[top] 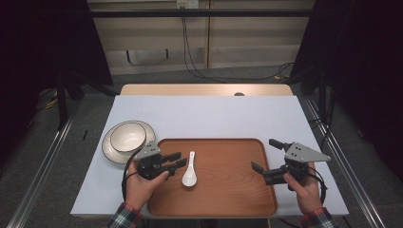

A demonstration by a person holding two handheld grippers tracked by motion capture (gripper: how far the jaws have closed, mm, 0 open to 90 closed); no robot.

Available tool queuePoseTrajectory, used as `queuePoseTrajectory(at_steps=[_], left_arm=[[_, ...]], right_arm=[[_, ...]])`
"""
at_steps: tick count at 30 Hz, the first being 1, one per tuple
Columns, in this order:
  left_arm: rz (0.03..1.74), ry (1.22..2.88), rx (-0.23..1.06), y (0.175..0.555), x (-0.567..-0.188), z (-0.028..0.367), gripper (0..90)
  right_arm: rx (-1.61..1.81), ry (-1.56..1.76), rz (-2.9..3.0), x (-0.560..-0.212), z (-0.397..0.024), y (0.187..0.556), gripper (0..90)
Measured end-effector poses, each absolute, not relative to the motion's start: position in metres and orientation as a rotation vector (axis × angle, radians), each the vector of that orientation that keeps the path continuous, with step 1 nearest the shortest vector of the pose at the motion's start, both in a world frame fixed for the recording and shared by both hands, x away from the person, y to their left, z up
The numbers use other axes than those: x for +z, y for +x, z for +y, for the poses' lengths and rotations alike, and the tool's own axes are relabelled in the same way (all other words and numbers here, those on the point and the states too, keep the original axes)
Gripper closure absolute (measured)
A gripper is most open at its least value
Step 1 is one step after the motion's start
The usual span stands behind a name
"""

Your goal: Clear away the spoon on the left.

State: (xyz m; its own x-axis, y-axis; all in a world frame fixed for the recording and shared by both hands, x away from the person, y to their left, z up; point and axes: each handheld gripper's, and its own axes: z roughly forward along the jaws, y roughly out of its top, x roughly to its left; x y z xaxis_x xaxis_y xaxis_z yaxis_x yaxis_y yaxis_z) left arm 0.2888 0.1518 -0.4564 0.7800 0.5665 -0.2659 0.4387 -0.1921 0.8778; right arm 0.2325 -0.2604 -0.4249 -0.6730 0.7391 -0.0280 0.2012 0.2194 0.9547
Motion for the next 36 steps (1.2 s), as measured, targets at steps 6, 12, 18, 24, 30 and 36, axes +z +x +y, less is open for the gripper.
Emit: queuePoseTrajectory(at_steps=[6, 12, 18, 24, 30, 36], left_arm=[[0.753, 1.798, 0.141, 0.289, -0.455, 0.152, 48.8], [0.759, 1.775, 0.139, 0.29, -0.452, 0.155, 42.2], [0.763, 1.768, 0.145, 0.29, -0.45, 0.155, 33.8], [0.76, 1.749, 0.149, 0.291, -0.447, 0.157, 27.1], [0.769, 1.747, 0.155, 0.291, -0.446, 0.159, 19.6], [0.765, 1.767, 0.174, 0.291, -0.443, 0.163, 12.5]], right_arm=[[1.465, 0.869, 2.007, -0.425, -0.259, 0.232, 0.6], [1.461, 0.872, 2.008, -0.425, -0.26, 0.232, 0.6], [1.463, 0.874, 2.003, -0.425, -0.259, 0.232, 0.6], [1.467, 0.868, 2.009, -0.425, -0.259, 0.232, 0.6], [1.466, 0.865, 2.012, -0.425, -0.259, 0.232, 0.6], [1.464, 0.866, 2.01, -0.425, -0.26, 0.232, 0.6]])
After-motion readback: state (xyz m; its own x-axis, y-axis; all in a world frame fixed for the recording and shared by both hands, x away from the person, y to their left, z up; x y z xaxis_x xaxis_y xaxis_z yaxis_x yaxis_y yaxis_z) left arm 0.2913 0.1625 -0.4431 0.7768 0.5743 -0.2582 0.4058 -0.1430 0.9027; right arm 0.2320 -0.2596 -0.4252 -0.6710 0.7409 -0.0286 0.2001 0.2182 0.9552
